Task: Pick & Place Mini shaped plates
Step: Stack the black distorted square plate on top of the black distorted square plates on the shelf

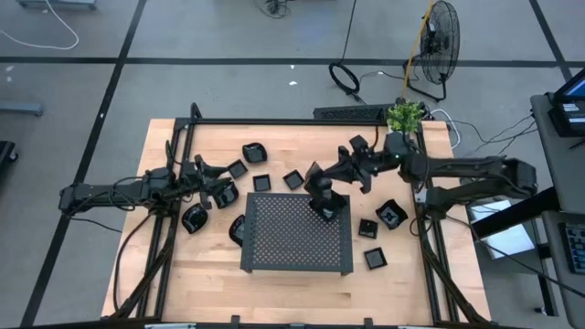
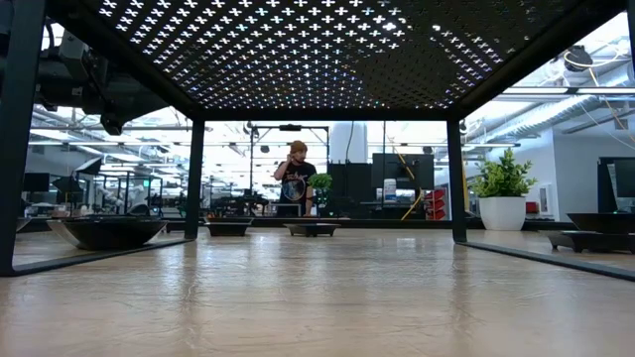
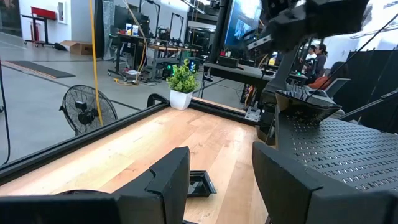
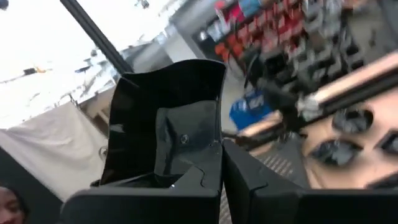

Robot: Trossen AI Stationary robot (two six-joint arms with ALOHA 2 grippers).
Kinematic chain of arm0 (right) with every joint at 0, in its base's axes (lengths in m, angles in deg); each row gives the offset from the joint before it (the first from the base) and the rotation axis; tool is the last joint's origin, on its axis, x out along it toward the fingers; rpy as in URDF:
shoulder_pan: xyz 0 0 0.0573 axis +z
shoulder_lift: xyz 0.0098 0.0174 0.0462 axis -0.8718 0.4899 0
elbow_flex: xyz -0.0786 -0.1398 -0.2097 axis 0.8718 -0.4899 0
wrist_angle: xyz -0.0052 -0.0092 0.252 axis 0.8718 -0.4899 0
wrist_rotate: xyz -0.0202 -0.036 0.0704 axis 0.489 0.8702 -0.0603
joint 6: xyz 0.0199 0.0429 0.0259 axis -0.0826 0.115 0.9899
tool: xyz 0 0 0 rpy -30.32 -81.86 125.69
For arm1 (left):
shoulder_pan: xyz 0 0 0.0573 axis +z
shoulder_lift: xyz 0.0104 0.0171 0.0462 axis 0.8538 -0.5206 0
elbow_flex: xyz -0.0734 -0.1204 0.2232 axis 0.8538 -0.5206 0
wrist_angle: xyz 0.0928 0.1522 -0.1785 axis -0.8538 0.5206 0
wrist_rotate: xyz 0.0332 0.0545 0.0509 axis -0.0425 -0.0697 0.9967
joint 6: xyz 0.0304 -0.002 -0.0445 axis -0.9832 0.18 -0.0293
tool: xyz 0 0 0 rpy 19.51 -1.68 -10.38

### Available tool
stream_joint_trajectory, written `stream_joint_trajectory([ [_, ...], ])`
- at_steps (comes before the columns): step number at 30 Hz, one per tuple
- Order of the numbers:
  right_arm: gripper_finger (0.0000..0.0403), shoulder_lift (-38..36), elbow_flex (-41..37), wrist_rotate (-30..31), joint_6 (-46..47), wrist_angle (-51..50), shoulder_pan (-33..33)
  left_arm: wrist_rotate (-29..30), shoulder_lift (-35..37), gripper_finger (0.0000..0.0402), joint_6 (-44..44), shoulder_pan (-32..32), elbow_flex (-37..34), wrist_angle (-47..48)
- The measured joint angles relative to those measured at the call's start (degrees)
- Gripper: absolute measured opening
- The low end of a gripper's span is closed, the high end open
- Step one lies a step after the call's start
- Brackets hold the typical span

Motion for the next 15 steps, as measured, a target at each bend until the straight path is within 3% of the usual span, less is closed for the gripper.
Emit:
stream_joint_trajectory([
  [9, 0.0000, -0.9, 22.3, 14.3, -7.9, -52.3, 7.0, 0.0, 0.0, 0.0177, 0.0, 0.0, 0.0, 0.0],
  [12, 0.0000, -0.6, 26.5, 21.2, -7.8, -62.8, 8.4, 0.0, 0.0, 0.0177, 0.0, 0.0, 0.0, 0.0],
  [15, 0.0000, -0.6, 27.5, 24.8, -5.3, -66.8, 9.6, 0.0, 0.0, 0.0177, 0.0, 0.0, 0.0, 0.0],
])
